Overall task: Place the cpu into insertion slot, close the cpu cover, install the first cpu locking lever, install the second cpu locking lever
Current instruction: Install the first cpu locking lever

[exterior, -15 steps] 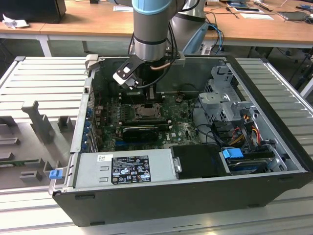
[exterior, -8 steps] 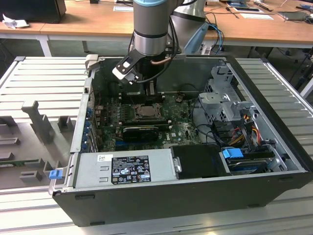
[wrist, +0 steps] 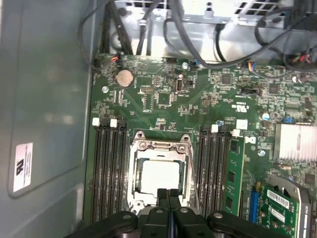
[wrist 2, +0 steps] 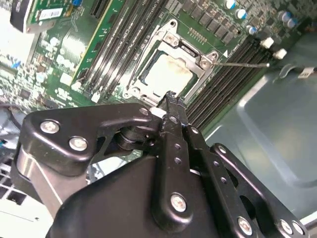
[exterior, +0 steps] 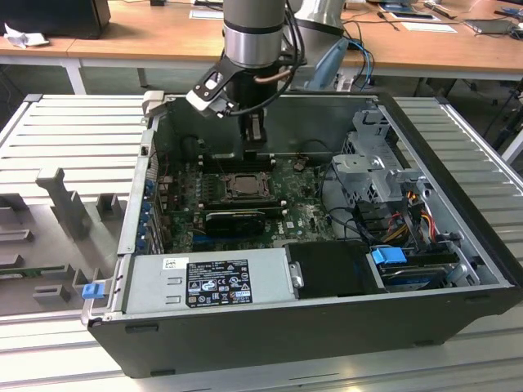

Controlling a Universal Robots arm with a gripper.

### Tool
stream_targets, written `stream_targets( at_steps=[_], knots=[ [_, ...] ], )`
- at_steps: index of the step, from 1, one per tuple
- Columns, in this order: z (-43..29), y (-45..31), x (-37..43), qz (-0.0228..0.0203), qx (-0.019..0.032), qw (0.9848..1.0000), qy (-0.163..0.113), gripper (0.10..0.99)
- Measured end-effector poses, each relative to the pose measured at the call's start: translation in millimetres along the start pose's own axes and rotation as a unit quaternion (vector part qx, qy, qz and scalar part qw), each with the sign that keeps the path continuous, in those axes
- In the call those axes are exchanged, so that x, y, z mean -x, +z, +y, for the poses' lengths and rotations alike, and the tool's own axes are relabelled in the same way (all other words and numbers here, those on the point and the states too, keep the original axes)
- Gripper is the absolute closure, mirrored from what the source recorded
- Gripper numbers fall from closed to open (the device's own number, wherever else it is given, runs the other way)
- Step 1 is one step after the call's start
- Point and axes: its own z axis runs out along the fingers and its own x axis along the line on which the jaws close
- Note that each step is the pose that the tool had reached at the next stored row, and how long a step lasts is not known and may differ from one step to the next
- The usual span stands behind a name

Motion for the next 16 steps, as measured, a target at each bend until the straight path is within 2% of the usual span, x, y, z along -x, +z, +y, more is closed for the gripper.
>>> stream_targets(
  at_steps=[3,6,8,10,11,13,14,16],
  knots=[
    [0.0,0.0,0.0,0.0008,-0.0007,0.9991,-0.041,0.980],
    [0.0,0.0,0.1,0.0006,-0.0013,0.9973,-0.073,0.980],
    [0.0,0.0,0.0,0.0010,-0.0019,0.9944,-0.105,0.980],
    [0.0,0.1,0.0,0.0009,-0.0022,0.9924,-0.123,0.980],
    [0.0,0.1,0.0,0.0005,-0.0026,0.9903,-0.139,0.980],
    [-0.1,0.2,0.0,-0.0003,-0.0032,0.9876,-0.157,0.980],
    [-0.4,0.5,-0.1,-0.0005,-0.0035,0.9851,-0.172,0.980],
    [-0.6,0.8,0.0,-0.0004,-0.0037,0.9827,-0.185,0.980]
  ],
)
